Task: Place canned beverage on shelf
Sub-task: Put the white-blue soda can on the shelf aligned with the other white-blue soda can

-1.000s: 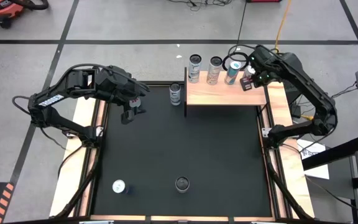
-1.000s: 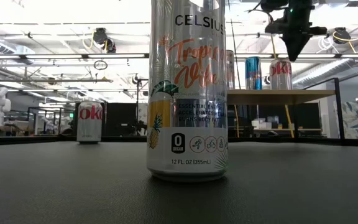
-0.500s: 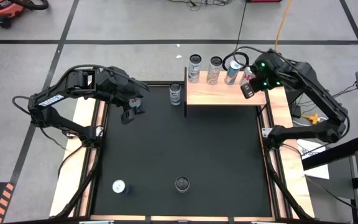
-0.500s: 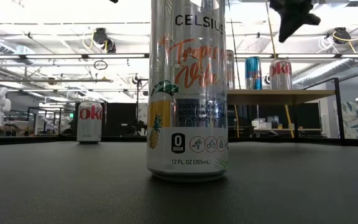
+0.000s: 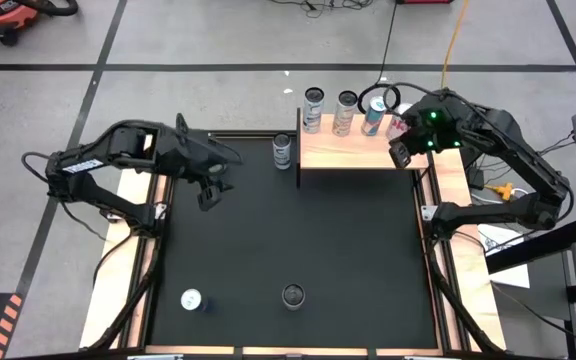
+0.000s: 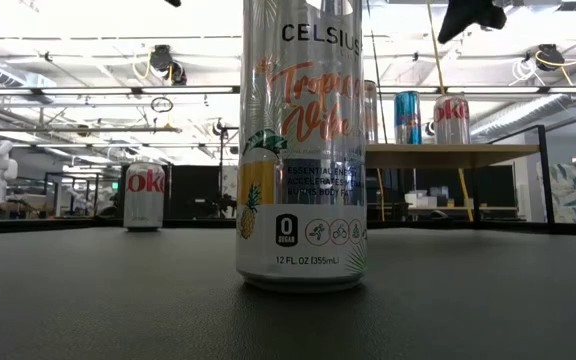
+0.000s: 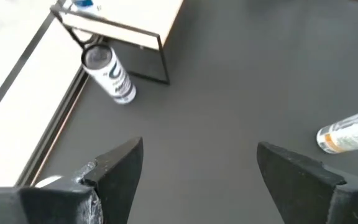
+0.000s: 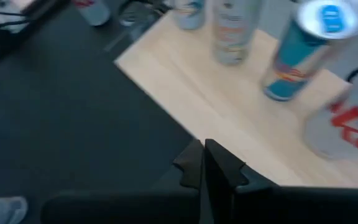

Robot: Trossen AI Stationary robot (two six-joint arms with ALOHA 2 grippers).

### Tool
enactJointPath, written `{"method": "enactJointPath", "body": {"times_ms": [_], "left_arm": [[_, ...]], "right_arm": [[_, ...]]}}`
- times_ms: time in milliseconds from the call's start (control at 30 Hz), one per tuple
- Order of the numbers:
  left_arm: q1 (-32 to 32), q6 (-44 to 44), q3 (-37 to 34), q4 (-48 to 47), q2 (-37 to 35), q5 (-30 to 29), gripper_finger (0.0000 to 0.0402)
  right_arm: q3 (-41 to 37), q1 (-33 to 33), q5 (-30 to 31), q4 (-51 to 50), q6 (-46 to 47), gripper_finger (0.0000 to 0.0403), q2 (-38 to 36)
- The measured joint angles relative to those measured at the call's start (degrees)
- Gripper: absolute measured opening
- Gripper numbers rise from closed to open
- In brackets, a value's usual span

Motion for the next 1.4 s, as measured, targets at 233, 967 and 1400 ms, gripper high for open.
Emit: {"method": "enactJointPath", "body": {"times_ms": [233, 967, 1400], "left_arm": [[-4.94, -7.69, -9.99, 0.95, -3.22, -7.77, 0.0318], [-9.83, -7.88, -36.91, 33.57, -8.43, -9.06, 0.0318], [-7.25, -1.41, -37.48, 40.21, -2.92, -7.56, 0.0318]], "right_arm": [[0.0, 7.79, -0.04, 0.65, 2.77, 0.0, 0.04], [0.0, 22.87, 2.2, 2.67, 14.07, 0.0, 0.61], [0.0, 22.83, 2.13, 2.92, 17.15, 0.0, 0.72]]}}
